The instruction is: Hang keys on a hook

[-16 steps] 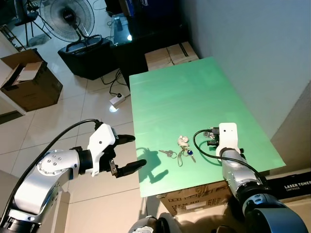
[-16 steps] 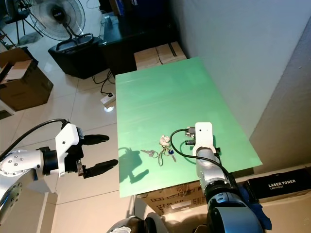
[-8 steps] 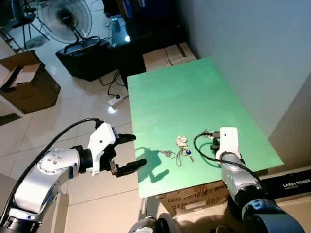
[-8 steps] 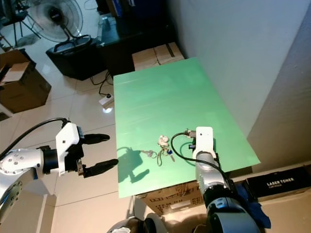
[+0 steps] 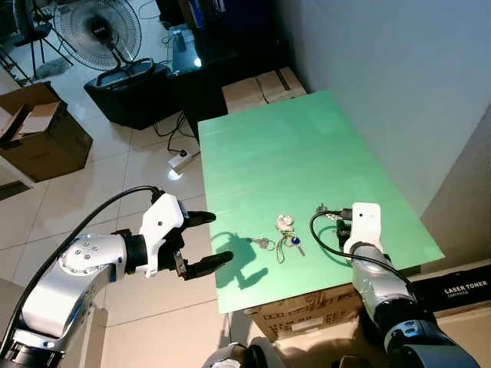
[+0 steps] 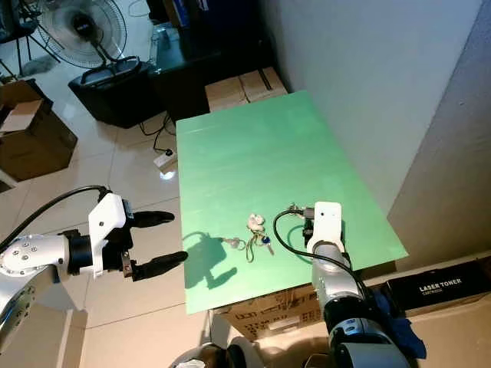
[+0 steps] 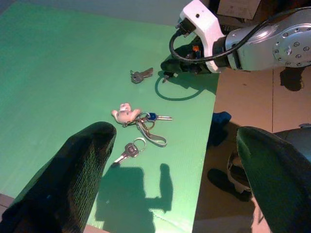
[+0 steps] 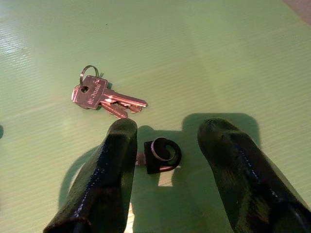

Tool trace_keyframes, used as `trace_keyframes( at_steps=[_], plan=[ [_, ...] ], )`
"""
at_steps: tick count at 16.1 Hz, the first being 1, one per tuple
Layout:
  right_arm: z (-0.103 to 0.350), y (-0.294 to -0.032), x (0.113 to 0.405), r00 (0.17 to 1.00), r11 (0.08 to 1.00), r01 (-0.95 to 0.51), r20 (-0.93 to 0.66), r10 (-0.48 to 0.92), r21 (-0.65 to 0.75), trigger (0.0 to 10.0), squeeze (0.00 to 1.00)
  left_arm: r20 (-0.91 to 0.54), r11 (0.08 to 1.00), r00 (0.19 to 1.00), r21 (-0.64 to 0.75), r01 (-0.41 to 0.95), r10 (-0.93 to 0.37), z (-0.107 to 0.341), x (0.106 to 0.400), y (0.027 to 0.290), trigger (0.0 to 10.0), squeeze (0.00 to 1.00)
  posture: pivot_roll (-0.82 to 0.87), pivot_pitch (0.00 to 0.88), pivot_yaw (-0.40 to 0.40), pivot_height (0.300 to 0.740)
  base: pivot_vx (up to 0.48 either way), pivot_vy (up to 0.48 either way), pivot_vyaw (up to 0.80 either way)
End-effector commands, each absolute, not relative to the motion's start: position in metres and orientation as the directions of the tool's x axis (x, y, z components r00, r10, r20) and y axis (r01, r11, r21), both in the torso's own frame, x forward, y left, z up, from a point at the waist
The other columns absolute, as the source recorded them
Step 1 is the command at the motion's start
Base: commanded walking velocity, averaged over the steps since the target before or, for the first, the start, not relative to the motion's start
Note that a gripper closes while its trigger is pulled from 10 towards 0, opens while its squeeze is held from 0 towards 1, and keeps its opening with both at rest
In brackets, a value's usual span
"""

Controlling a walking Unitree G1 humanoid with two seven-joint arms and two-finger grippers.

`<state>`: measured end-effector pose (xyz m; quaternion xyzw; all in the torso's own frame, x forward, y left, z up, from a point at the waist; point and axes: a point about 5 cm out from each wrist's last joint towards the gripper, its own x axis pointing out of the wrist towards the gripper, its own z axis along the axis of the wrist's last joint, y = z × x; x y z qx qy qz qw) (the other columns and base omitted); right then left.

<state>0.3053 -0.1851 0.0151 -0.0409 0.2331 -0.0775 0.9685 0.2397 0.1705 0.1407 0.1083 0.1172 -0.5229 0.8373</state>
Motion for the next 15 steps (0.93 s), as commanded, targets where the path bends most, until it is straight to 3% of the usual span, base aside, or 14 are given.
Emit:
trace_keyframes(
  at_steps=[1, 2, 3, 4, 7, 8, 9, 15],
  plan=[
    [0.008, -0.181, 0.3, 0.866, 0.988, 0.121, -0.476, -0.153, -0.097, 4.0, 0.0, -0.328, 0.434, 0.431, 0.07, 0.898, -0.84, 0.143, 0.238, 0.175, 10.0, 0.0, 0.05, 0.091, 0.253, 0.74, 0.0, 0.0, 0.0],
    [0.006, -0.182, 0.299, 0.861, 0.989, 0.117, -0.487, -0.148, -0.094, 3.1, 0.0, -0.328, 0.434, 0.432, 0.071, 0.898, -0.84, 0.143, 0.238, 0.175, 10.0, 0.0, 0.05, 0.092, 0.253, 0.74, 0.0, 0.0, 0.0],
    [0.005, -0.183, 0.298, 0.856, 0.989, 0.116, -0.496, -0.146, -0.091, 3.1, 0.0, -0.328, 0.434, 0.433, 0.072, 0.898, -0.84, 0.143, 0.239, 0.175, 10.0, 0.0, 0.05, 0.092, 0.254, 0.74, 0.0, 0.0, 0.0],
    [0.003, -0.184, 0.297, 0.852, 0.99, 0.113, -0.503, -0.143, -0.09, 4.2, 0.0, -0.329, 0.434, 0.432, 0.073, 0.898, -0.84, 0.144, 0.239, 0.175, 10.0, 0.0, 0.05, 0.094, 0.255, 0.74, 0.0, 0.0, 0.0],
    [-0.001, -0.188, 0.294, 0.84, 0.99, 0.107, -0.524, -0.142, -0.096, 5.5, 0.0, -0.329, 0.432, 0.431, 0.074, 0.899, -0.841, 0.145, 0.239, 0.175, 10.0, 0.0, 0.05, 0.089, 0.257, 0.74, 0.0, 0.0, 0.0],
    [-0.002, -0.191, 0.293, 0.835, 0.989, 0.11, -0.531, -0.145, -0.099, 8.8, 0.0, -0.328, 0.431, 0.431, 0.076, 0.899, -0.841, 0.146, 0.24, 0.175, 10.0, 0.0, 0.05, 0.088, 0.257, 0.74, 0.0, 0.0, 0.0],
    [-0.002, -0.192, 0.293, 0.835, 0.989, 0.111, -0.531, -0.146, -0.097, 9.6, 0.0, -0.328, 0.431, 0.431, 0.078, 0.899, -0.84, 0.146, 0.24, 0.174, 10.0, 0.0, 0.05, 0.088, 0.257, 0.74, 0.0, 0.0, 0.0],
    [0.001, -0.193, 0.296, 0.845, 0.99, 0.092, -0.518, -0.133, -0.106, 10.0, 0.0, -0.33, 0.433, 0.434, 0.081, 0.898, -0.838, 0.146, 0.241, 0.175, 10.0, 0.0, 0.06, 0.085, 0.258, 0.74, 0.0, 0.0, 0.0]
  ],
)
